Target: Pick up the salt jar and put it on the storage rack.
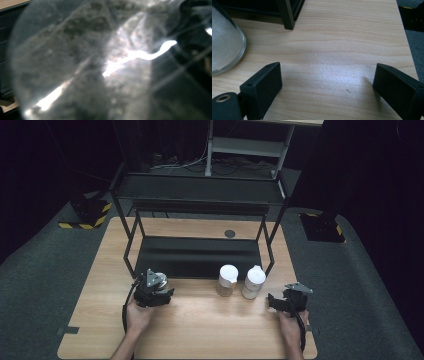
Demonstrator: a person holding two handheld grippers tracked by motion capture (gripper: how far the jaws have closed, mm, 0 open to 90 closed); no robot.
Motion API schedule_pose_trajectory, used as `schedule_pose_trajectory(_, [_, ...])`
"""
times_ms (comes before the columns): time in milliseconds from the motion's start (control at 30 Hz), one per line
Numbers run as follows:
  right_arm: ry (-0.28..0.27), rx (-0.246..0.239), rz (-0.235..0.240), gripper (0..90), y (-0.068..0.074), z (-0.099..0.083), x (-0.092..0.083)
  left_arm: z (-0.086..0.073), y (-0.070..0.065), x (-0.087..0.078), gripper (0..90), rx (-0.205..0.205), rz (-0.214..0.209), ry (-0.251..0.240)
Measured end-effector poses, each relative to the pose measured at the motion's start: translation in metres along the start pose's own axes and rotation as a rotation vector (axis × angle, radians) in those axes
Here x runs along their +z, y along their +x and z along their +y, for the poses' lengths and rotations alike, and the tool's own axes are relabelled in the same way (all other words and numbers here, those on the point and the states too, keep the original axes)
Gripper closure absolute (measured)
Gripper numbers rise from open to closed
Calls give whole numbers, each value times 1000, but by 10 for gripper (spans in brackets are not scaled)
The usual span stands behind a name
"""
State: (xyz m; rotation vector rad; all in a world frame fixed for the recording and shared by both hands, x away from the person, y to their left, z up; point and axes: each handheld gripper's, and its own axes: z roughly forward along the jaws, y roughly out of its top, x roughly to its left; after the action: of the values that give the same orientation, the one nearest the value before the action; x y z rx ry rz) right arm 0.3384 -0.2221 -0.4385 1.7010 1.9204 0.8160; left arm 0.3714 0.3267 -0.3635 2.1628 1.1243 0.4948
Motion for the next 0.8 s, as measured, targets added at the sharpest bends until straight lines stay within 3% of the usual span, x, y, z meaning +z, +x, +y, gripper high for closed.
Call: schedule_pose_trajectory(800, [0,0,0,78,0,0,0,28,6,6,310,36,-18,-6])
